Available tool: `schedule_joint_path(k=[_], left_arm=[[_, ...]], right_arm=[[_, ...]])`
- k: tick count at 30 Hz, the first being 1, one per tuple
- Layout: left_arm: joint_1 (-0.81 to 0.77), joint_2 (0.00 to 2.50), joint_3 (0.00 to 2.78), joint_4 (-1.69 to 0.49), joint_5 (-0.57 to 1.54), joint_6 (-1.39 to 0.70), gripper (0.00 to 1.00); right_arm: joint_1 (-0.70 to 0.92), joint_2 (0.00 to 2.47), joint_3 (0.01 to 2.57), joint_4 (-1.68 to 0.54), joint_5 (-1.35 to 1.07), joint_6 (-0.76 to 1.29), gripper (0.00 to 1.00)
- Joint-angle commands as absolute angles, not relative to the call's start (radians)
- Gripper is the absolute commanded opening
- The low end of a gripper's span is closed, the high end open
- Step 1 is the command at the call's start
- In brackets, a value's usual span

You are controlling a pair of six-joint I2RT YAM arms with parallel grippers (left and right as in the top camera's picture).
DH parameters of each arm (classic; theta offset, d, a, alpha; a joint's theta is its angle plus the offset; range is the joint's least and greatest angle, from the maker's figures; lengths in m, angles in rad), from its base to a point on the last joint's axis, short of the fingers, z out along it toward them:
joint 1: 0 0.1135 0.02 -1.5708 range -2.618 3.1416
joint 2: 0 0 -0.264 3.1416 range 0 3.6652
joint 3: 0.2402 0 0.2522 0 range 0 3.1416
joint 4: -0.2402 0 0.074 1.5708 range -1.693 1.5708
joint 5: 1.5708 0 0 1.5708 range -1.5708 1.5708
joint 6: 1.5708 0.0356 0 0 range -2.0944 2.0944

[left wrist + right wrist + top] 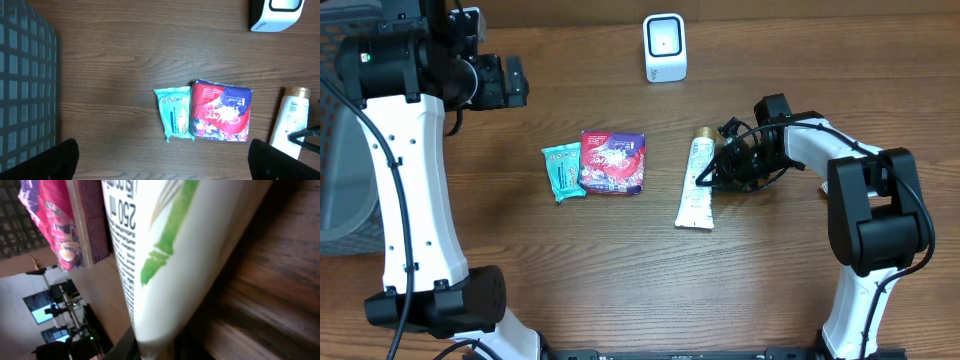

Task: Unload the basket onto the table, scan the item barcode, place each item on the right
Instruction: 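Lift the white-gold tube and hold it before the white scanner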

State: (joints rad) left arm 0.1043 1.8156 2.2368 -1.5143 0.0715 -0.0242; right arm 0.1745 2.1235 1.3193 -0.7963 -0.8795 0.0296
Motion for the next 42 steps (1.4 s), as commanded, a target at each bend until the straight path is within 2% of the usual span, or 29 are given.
schedule_joint_path(k=[1,6,11,20,25,31,42], left_arm=[[0.104,1.823,2.240,-1.513,0.071,-0.030,1.00],[0.102,1.823,2.240,-1.513,0.071,-0.030,1.00],[0.102,1.823,2.240,-1.513,0.071,-0.030,1.00],[0.102,1.823,2.240,-1.513,0.071,-0.030,1.00],[0.102,1.823,2.240,-1.513,0.071,-0.030,1.00],[0.102,1.823,2.240,-1.514,0.071,-0.030,1.00],[0.102,1.823,2.240,-1.514,0.071,-0.030,1.00]], right_arm=[[0.173,2.111,1.321,-0.790,-0.939,0.030,0.16],[0.173,2.064,1.356,-0.823,-0.966,0.020,0.11],[0.173,1.905,1.424,-0.842,-1.077,-0.028,0.04],[0.176,1.626,1.511,-0.831,-1.106,-0.032,0.04],[0.175,1.515,1.514,-0.755,-1.213,-0.016,0.04],[0.175,1.496,1.514,-0.715,-1.304,0.031,0.04],[0.176,1.496,1.514,-0.691,-1.231,0.133,0.04]])
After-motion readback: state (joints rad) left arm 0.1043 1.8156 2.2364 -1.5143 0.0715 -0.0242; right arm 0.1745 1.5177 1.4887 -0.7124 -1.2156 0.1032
